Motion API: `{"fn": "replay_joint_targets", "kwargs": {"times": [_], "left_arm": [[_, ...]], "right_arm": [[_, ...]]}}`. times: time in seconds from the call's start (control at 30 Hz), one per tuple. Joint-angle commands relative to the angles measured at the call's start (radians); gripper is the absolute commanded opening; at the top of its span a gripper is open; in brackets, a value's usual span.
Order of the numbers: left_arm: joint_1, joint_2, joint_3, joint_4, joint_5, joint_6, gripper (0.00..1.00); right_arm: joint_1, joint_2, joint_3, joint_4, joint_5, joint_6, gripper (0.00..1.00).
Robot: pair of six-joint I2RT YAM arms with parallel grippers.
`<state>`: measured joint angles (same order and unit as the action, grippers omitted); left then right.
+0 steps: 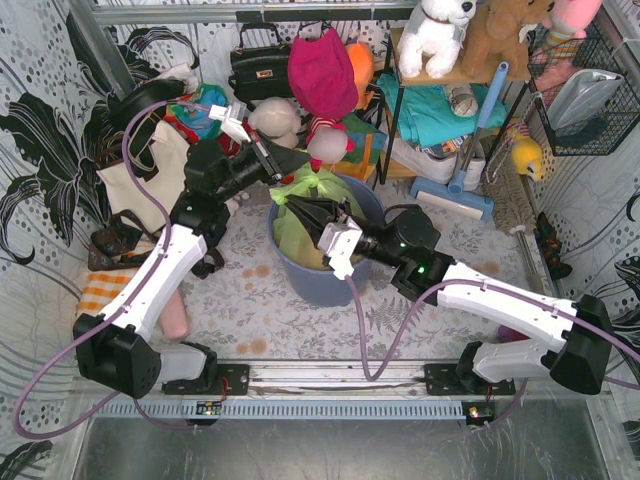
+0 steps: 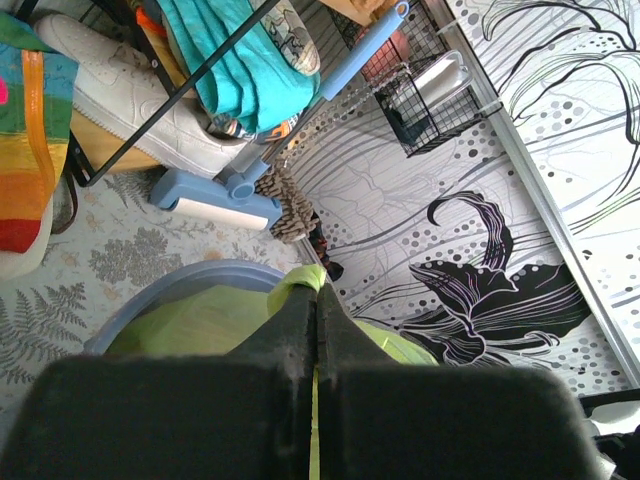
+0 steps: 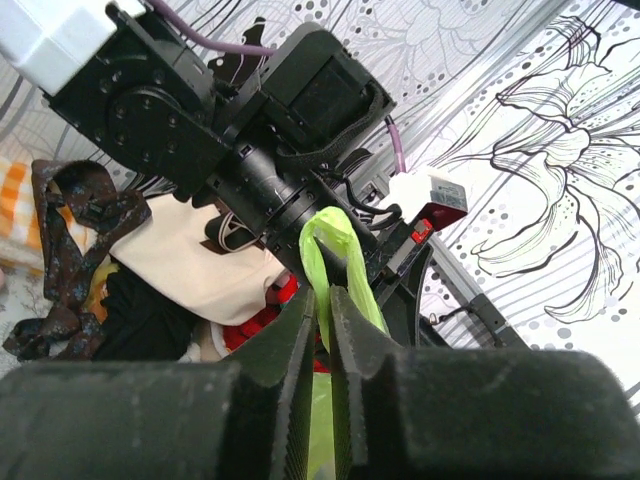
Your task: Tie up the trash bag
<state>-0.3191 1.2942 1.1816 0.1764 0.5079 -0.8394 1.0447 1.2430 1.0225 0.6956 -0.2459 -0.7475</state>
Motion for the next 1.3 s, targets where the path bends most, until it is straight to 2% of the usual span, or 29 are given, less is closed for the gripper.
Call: {"fn": "replay_joint_targets", "kwargs": {"times": [0.0, 0.07, 0.23, 0.5, 0.63, 0.97, 1.13, 1.27], "left_arm": [[-0.004, -0.038, 0.046, -0.032, -0.013, 0.023, 0.00], [-0.005, -0.044, 0.056, -0.050, -0.016, 0.031, 0.00], [-0.008, -0.051, 0.067, -0.076, -0.023, 0.045, 0.00], [-0.014, -0.061, 0.057, -0.075, -0.022, 0.048, 0.00], [-0.013, -0.059, 0.055, -0.075, -0.024, 0.053, 0.00], [-0.014, -0.010, 0.082, -0.073, -0.028, 0.083, 0.00], [-0.014, 0.060, 0.114, -0.056, -0.042, 0.100, 0.00], [-0.014, 0.161, 0.202, -0.064, -0.066, 0.134, 0.00]], "right_arm": [[0.008, 0.025, 0.059, -0.048, -0.012, -0.070, 0.08], [0.009, 0.036, 0.072, -0.063, -0.021, -0.074, 0.08], [0.017, 0.068, 0.109, -0.070, -0.001, -0.081, 0.27], [0.044, 0.143, 0.178, -0.064, 0.070, -0.134, 0.30], [0.045, 0.159, 0.188, -0.056, -0.006, -0.121, 0.27], [0.046, 0.092, 0.160, -0.114, -0.285, 0.014, 0.00], [0.044, 0.010, 0.100, -0.158, -0.400, 0.088, 0.00], [0.044, -0.072, 0.048, -0.165, -0.480, 0.148, 0.00]]}}
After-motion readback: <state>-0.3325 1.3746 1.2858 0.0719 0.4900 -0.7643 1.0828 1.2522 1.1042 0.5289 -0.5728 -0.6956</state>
